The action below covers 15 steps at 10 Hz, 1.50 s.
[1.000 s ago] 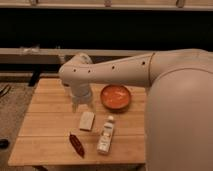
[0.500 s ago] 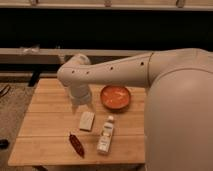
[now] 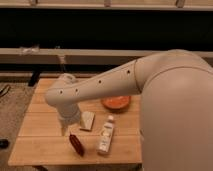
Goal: Place the pepper in the ceramic bowl
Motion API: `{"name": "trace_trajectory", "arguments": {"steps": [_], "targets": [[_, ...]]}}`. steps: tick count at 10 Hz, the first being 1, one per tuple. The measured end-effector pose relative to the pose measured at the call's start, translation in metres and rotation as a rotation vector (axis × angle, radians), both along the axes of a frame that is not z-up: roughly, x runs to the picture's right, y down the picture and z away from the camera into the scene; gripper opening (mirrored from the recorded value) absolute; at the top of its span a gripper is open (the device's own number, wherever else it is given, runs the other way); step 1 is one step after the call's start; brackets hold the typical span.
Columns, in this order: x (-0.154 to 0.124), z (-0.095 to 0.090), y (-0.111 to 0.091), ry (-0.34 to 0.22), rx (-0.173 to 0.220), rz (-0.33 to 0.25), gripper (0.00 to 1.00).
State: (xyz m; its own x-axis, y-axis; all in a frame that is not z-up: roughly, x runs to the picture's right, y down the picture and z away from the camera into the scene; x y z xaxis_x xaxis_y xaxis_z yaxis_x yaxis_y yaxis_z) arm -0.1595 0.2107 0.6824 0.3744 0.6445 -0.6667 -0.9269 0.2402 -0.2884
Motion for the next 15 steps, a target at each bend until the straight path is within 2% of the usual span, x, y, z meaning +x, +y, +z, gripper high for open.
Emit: {"name": "trace_trajectory", "arguments": {"steps": [3,5,9,13,15], "targets": [[-0.005,0.015,0.038,0.021,-0.056,-0.058,0.65],[-0.002,0.032,0.053,0.057,-0.08,-0.099,0.65],[0.003,0.069,0.058,0.122,-0.103,-0.114,0.65],[0.001,0.082,0.061,0.123,-0.099,-0.157,0.65],[-0.003,0.084,0.066,0.121,-0.102,-0.195,0.55]]}}
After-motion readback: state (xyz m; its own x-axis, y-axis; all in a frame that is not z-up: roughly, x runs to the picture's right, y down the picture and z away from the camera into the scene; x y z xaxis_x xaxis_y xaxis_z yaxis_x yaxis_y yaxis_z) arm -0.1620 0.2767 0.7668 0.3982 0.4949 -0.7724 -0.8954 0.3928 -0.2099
